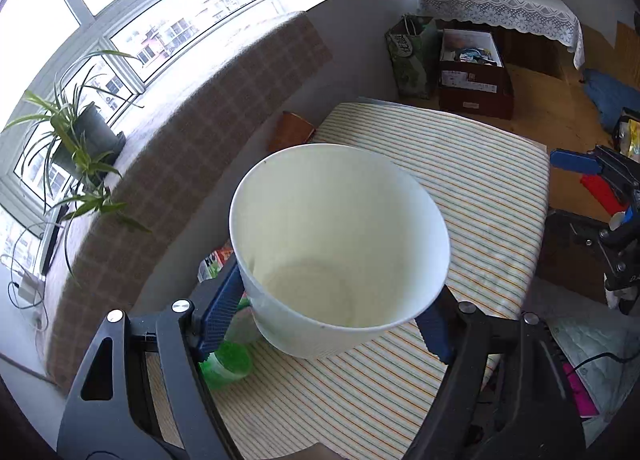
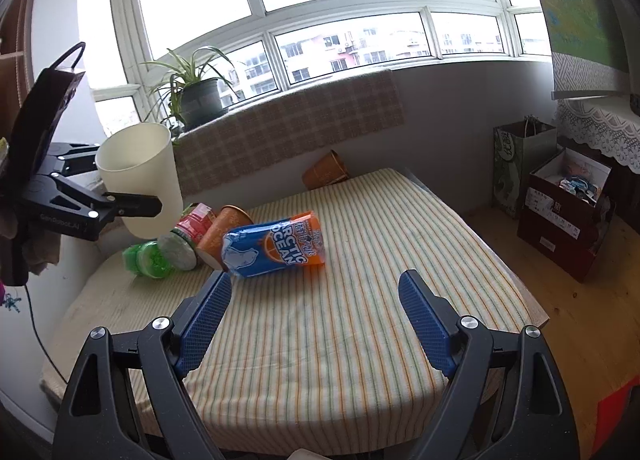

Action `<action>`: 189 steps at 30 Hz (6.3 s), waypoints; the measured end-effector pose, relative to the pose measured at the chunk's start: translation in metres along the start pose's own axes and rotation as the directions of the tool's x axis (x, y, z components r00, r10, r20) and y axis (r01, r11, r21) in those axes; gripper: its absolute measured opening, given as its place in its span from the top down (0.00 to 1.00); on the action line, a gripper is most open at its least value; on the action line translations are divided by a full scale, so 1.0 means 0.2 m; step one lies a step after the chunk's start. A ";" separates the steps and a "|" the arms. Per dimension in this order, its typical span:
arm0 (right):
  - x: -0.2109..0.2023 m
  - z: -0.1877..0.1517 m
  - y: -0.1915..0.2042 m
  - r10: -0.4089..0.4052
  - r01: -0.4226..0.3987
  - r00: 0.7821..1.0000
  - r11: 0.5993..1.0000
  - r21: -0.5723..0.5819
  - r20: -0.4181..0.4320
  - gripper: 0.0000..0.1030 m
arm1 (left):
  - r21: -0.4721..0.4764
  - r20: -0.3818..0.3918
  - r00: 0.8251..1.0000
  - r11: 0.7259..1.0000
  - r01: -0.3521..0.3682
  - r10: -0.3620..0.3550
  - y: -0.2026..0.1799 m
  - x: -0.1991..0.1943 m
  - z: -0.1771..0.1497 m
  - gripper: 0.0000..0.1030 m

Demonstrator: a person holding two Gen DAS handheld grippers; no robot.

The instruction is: Flip cup upright

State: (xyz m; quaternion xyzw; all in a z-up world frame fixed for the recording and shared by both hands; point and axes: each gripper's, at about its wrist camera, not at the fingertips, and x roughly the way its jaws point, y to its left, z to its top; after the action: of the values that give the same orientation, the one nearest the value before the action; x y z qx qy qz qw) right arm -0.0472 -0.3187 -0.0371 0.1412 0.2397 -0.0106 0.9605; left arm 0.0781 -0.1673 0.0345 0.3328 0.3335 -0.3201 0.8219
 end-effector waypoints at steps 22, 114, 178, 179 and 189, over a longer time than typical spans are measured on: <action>0.02 -0.04 0.17 0.029 -0.033 0.999 0.996 -0.080 -0.043 0.17 | -0.660 0.002 0.902 0.678 0.325 -0.431 0.14 0.32 -0.69 0.23; 0.62 -0.09 0.90 0.203 -0.289 0.950 0.858 -0.425 -0.236 0.30 | -0.803 0.012 0.997 0.595 -0.035 0.075 0.10 -0.23 -1.13 0.24; 0.02 0.10 0.51 0.056 -0.039 0.996 0.974 -0.221 0.068 0.16 | -0.763 0.164 0.824 0.599 -0.243 0.543 0.07 -0.55 -0.90 0.00; 0.02 0.10 0.51 0.054 -0.038 0.996 0.974 -0.221 0.068 0.16 | -0.763 0.163 0.824 0.599 -0.243 0.542 0.07 -0.55 -0.90 0.00; 0.02 0.09 0.51 0.047 -0.031 0.996 0.975 -0.219 0.069 0.16 | -0.765 0.160 0.823 0.595 -0.245 0.545 0.07 -0.55 -0.90 0.00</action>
State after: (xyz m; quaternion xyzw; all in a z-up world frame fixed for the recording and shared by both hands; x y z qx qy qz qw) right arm -0.0258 -0.2255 0.0034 0.0393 0.2009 0.0295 0.9784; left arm -0.0344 0.0107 0.0233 -0.0153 0.1813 -0.0276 0.9829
